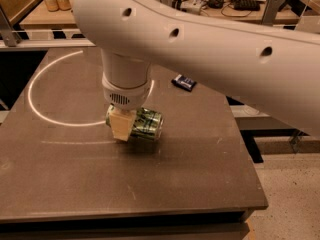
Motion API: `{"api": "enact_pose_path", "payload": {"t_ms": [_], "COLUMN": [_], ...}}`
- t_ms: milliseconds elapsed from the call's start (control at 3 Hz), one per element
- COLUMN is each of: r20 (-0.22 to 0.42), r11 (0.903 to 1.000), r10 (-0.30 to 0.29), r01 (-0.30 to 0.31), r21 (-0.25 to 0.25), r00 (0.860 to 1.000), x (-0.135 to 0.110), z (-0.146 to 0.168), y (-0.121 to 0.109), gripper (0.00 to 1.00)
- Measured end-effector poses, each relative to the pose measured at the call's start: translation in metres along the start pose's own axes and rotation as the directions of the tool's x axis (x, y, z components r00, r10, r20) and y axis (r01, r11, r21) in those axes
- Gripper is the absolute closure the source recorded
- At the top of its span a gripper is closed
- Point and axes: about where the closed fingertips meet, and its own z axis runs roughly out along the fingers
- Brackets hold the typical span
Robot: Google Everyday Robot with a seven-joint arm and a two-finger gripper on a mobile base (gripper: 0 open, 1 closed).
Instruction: Place green can upright
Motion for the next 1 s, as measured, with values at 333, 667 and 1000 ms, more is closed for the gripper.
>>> {"api": "enact_pose_path", "payload": {"t_ms": [333,667,1000], "r20": [0.098,0.248,0.431], "r11": [0.9959,0.9881,0.9675], "r10": [0.056,0.117,0.178], "r01": [-0.063,-0.138,-0.237], "r21": [0.065,0.068,0.088], "r00": [0.994,0.962,0.885], "x": [0.024,0.072,0.105], "z": [-0.030,-0.039,-0.051], "y": [-0.001,-0.007,-0.038], "gripper": [0.94,1.00,1.00]}}
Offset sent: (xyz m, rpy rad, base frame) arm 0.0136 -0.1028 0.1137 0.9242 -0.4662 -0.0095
